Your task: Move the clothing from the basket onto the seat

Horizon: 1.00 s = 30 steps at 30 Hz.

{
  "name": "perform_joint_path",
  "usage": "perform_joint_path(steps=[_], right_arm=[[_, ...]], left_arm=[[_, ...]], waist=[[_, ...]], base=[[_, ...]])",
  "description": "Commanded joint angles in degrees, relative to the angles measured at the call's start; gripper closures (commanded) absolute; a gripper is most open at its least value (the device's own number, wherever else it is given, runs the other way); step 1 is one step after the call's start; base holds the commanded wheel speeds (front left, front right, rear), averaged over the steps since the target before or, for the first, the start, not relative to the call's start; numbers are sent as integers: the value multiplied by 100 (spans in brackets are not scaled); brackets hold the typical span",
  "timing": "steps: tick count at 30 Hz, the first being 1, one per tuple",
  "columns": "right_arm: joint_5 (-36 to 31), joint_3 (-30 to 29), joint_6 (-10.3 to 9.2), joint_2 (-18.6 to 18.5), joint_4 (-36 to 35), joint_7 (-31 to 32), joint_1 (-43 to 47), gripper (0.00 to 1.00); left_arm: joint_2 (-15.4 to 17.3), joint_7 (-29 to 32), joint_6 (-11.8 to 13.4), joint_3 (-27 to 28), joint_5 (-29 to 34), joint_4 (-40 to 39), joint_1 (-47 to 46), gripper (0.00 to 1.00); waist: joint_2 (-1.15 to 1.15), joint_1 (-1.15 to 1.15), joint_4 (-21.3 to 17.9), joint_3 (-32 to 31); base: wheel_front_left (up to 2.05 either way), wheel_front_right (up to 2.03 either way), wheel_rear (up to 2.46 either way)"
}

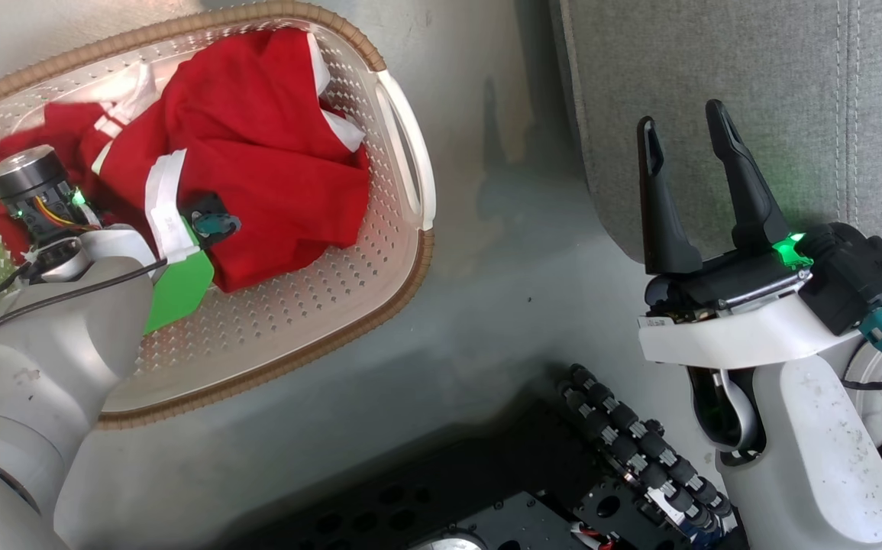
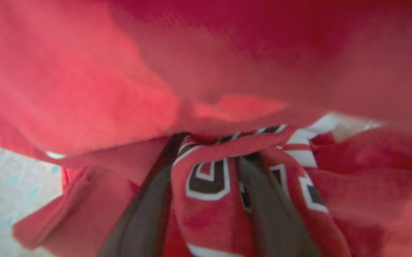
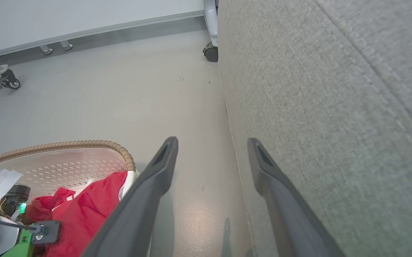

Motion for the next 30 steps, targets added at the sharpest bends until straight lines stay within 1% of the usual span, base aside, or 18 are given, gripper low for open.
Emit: perform_joint_path(steps=[1,7,10,14,21,23,27,30], right_arm=[[54,-10,0,0,-3,-18,15,0],[102,2,0,2,8,-18,-189,0],[97,-83,0,-2,67,-18,-189,0],[-26,-42,0,-4,104,-18,-206,0],[-262,-108,0,-6,133,-18,-176,0],[-323,-132,0,-6,150,-18,-124,0],[-527,-145,0,-8,172,-18,10,0],[-637,-211,0,-7,211,-18,109,0]], left_arm=[[85,41,6,-44,-76,71,155,100],[166,-9,-3,-48,-380,54,172,100],[73,-48,-3,-51,-508,22,304,100],[-51,-144,-2,-47,-532,-27,464,100],[-196,-485,6,-48,-820,-48,702,100],[-248,-622,10,40,-969,-38,724,100],[-399,-1066,181,392,-1369,-22,930,100],[-536,-1377,293,554,-1586,-12,1094,100]], waist=[[0,1,-16,-15],[0,1,-106,-141],[0,1,-62,-346],[0,1,41,-738],[0,1,280,-1484],[0,1,364,-1713],[0,1,550,-2214],[0,1,729,-2623]], base=[[0,0,0],[0,0,0],[0,0,0],[0,0,0],[0,0,0],[0,0,0],[0,0,0],[0,0,0]])
